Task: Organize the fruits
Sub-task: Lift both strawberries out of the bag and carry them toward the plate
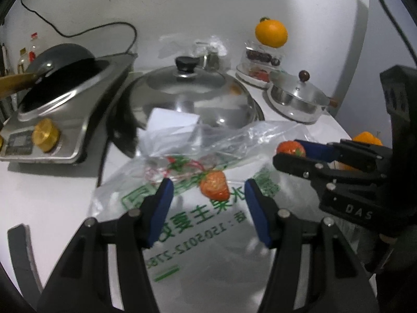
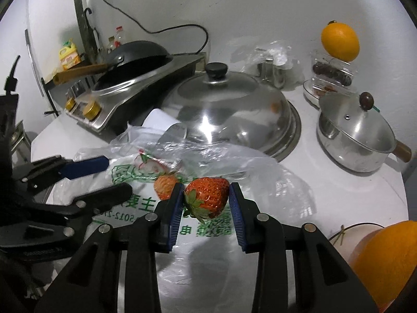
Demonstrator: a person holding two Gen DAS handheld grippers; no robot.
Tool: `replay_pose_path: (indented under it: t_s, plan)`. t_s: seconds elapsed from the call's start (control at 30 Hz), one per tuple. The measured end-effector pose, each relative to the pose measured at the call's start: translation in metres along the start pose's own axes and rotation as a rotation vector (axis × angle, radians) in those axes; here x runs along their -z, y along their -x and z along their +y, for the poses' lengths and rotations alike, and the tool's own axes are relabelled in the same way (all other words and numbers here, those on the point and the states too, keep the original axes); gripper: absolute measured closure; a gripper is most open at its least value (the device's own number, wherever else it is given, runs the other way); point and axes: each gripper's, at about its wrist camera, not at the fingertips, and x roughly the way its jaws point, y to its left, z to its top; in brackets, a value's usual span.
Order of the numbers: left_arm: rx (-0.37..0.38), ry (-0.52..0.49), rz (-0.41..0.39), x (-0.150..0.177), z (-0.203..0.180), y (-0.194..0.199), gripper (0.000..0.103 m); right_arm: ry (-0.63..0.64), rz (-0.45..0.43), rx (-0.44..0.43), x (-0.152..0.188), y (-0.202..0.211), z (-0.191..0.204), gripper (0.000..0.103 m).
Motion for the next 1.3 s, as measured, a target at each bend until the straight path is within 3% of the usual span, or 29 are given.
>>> replay_pose_path:
  t_s: [0.67, 0.77, 1.03, 1.3]
  plan:
    - [-0.048, -0.003, 0.118, -0.006, -0.01, -0.06, 0.046, -0.03, 0.007, -0.019, 0.001, -0.002, -0.018, 0.066]
    - [-0.067, -0.012, 0.134, -0.004, -0.011, -0.065, 0.056, -0.03, 0.007, -0.022, 0.001, -0.003, -0.018, 0.066]
    - [-0.065, -0.032, 0.14, 0.001, -0.014, -0.068, 0.067, -0.025, 0.011, -0.02, 0.001, -0.005, -0.017, 0.066]
    - [-0.051, -0.015, 0.114, -0.001, -0.011, -0.059, 0.068, -0.021, 0.018, -0.01, 0.0, -0.008, -0.017, 0.066]
